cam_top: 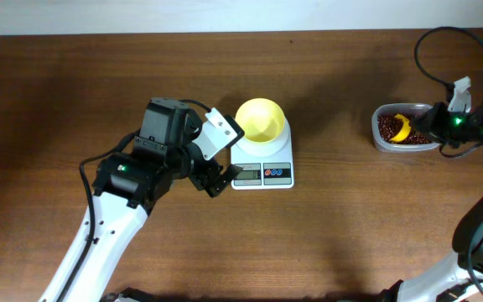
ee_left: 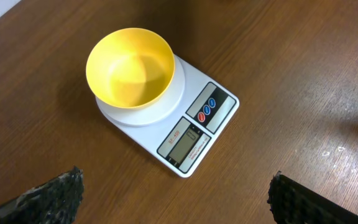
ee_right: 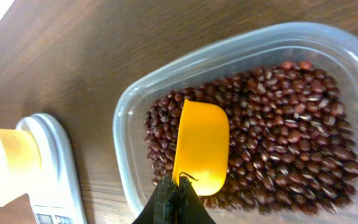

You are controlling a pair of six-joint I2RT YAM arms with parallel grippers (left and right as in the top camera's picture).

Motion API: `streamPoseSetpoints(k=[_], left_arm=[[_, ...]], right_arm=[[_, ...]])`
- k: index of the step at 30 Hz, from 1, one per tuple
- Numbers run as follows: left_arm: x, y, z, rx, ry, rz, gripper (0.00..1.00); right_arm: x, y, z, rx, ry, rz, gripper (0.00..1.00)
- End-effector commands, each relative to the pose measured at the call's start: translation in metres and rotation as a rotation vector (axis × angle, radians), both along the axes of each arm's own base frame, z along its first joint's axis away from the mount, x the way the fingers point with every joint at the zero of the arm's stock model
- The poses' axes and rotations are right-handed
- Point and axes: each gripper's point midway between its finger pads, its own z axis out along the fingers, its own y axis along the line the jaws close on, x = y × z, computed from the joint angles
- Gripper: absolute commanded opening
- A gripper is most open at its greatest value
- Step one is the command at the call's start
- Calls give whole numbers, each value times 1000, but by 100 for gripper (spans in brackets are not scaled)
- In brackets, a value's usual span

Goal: Scoop item into bowl and weigh 50g on scale
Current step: 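Lower the scoop with the right gripper into the red beans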

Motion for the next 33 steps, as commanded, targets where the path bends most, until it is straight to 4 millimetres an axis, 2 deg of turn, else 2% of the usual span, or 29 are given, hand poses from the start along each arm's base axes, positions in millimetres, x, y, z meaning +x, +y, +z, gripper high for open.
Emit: streamPoseSetpoints(k=[1, 10, 12, 20, 27, 33], left_arm=[[-1, 2, -2, -4, 10, 15, 99], [0, 2, -2, -4, 10, 15, 99], [0, 2, -2, -4, 10, 15, 99], [0, 2, -2, -4, 10, 15, 99], [0, 2, -2, -4, 10, 15, 99], [-1, 2, -2, -4, 10, 15, 99]], right_arm=[[-2, 13, -25, 112, 49, 3, 4], [-17, -9, -25, 175, 71, -64, 4], [-17, -11, -14, 239, 11, -50, 4], [-17, -18, 9, 352, -108, -38, 4], [-19, -26, 20, 409, -156, -57, 4], [-21, -31, 42, 507, -260, -44, 4]])
